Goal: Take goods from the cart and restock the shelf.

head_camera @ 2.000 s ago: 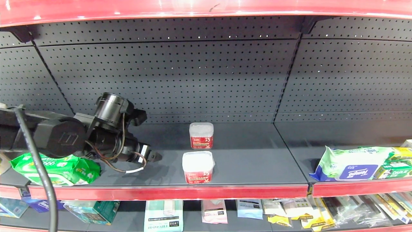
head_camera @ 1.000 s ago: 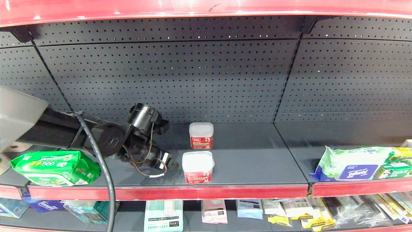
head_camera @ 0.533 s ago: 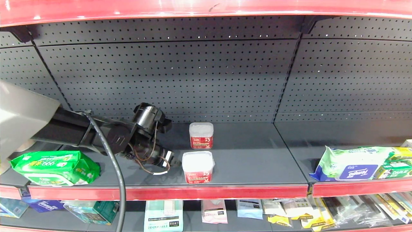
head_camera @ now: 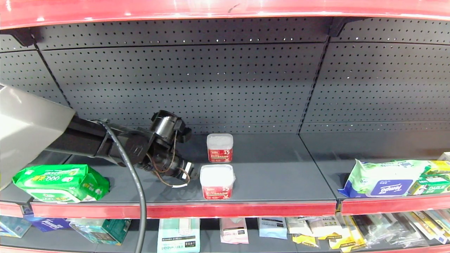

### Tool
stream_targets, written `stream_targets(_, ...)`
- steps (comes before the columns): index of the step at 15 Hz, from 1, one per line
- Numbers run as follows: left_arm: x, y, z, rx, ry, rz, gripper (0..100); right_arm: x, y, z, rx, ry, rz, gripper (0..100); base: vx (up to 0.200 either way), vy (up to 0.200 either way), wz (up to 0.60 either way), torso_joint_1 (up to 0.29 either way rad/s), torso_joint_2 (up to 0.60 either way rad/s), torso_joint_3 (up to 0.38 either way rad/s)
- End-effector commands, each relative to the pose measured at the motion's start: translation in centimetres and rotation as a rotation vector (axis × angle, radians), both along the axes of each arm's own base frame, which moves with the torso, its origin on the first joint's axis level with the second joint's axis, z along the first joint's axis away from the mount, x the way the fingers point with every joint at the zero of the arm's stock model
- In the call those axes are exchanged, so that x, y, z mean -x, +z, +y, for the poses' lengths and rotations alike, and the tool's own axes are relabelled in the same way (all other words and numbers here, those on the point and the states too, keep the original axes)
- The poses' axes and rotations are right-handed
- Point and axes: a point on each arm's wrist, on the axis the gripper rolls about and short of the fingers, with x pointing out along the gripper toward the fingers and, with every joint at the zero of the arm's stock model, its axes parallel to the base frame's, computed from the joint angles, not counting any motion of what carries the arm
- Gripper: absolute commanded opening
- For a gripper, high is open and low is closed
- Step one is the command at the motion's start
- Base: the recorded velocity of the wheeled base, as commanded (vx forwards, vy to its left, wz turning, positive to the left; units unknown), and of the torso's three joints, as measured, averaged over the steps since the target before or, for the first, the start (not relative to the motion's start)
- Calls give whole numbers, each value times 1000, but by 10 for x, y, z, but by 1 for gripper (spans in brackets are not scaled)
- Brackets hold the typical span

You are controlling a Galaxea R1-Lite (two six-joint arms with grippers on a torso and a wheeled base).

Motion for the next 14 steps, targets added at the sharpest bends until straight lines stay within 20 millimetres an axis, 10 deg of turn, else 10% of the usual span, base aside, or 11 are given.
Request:
stream_targets(1,-1,0,-1,0,-1,0,100,0,0,0,0,1,1,100,0,0,0,0,0,0)
stream_targets(14,1,-2,-6,-2,-14,4,100,0,0,0,0,1,-1,100,0,0,0,0,0,0)
